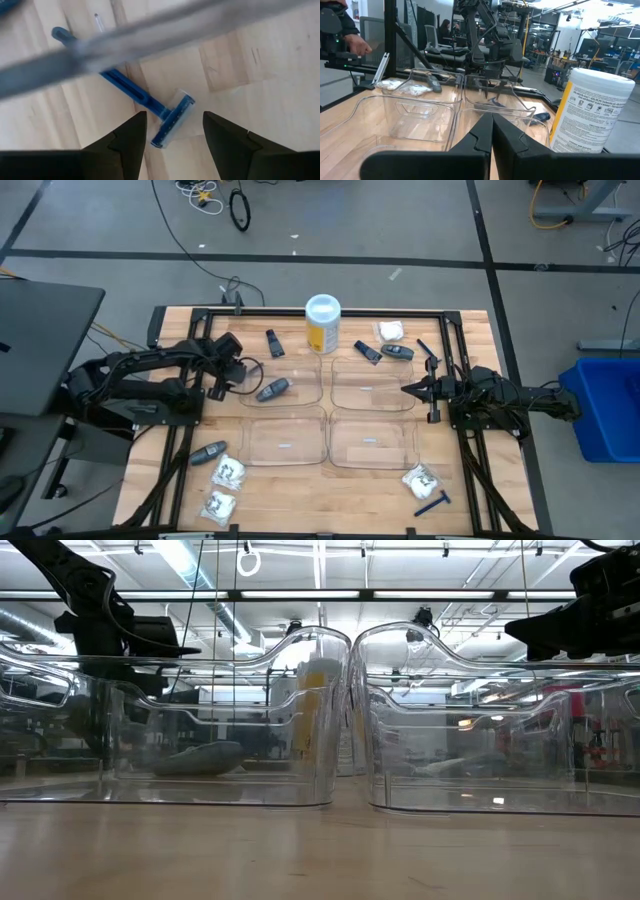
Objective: Pick & Place Travel size toiletries
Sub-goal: Put the left blue shaver into the bottom left transparent bin
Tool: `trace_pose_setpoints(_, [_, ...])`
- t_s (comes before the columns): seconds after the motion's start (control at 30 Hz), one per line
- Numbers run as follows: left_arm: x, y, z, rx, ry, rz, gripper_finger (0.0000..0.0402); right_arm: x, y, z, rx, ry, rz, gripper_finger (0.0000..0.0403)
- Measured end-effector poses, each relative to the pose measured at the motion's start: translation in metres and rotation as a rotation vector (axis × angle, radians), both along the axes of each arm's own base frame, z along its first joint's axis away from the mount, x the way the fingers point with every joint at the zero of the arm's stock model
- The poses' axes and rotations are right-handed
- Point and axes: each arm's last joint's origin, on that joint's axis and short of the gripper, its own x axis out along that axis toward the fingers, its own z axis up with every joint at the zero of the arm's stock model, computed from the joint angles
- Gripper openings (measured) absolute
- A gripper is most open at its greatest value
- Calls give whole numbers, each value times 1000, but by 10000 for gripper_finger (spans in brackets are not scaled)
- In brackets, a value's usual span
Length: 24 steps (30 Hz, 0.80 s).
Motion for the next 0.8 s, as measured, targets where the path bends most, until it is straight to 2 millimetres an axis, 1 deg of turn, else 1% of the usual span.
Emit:
trace_pose_setpoints(0.13, [0, 0, 0, -3, 3, -1, 200, 0, 0, 0, 0, 0, 0, 12])
trace_pose_setpoints(0.23, [-1, 0, 0, -4, 5, -1, 191, 0, 0, 0, 0, 0, 0, 12])
trace_pose_setpoints(0.6, [-1, -1, 0, 5, 21, -24, 116, 0, 0, 0, 0, 0, 0, 12])
trace_pose_setpoints(0.8, [-2, 0, -1, 17, 34, -22, 85, 0, 0, 0, 0, 0, 0, 12])
